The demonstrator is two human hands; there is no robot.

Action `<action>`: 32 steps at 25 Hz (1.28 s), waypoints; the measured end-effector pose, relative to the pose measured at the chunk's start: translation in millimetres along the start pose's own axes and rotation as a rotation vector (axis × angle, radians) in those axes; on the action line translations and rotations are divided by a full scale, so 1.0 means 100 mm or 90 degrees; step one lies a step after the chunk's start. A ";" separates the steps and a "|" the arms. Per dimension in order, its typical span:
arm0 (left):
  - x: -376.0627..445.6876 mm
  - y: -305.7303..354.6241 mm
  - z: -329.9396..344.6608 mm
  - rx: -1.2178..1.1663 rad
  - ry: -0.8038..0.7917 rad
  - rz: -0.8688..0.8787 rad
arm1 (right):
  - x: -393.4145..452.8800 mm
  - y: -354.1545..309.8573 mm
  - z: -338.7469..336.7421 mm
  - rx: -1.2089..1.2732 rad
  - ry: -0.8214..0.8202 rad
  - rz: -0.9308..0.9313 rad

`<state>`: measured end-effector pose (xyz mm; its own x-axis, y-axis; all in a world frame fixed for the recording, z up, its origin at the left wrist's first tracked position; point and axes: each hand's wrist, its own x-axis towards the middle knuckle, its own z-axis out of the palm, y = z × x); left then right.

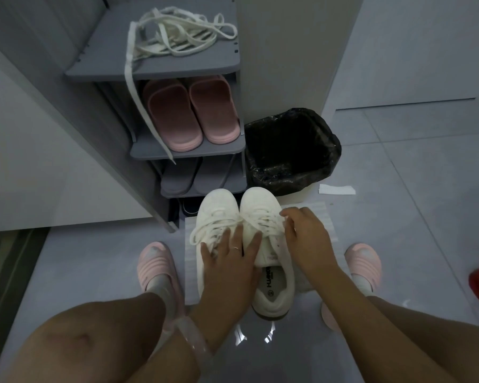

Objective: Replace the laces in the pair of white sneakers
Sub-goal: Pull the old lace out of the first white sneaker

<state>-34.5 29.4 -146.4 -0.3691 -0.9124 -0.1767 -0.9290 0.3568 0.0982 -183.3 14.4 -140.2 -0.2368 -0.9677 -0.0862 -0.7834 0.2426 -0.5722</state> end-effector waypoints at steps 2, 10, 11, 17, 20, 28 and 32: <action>-0.03 -0.03 0.13 0.029 0.012 0.008 | 0.03 -0.02 0.08 -0.015 -0.063 0.001; -0.01 -0.08 0.26 0.019 0.093 0.038 | 0.03 -0.28 0.19 -0.264 -0.101 -0.060; -0.02 -0.08 0.27 0.025 0.103 0.041 | 0.05 -0.28 0.17 -0.265 -0.092 -0.053; -0.05 -0.08 0.33 0.024 0.122 0.042 | 0.19 -0.25 0.08 -0.184 -0.056 -0.045; -0.07 -0.02 0.35 0.026 0.139 0.021 | 0.15 -0.18 0.08 -0.073 -0.066 0.041; -0.05 -0.05 0.39 0.036 0.160 0.031 | 0.10 -0.21 0.10 -0.227 0.071 -0.108; -0.04 -0.03 0.37 0.032 0.168 0.028 | 0.10 -0.16 0.10 -0.020 -0.052 0.056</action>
<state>-31.0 39.7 -181.7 -0.3958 -0.9141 0.0882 -0.9147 0.4010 0.0508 -167.1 0.0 -139.8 -0.2594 -0.9445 -0.2017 -0.7793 0.3281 -0.5339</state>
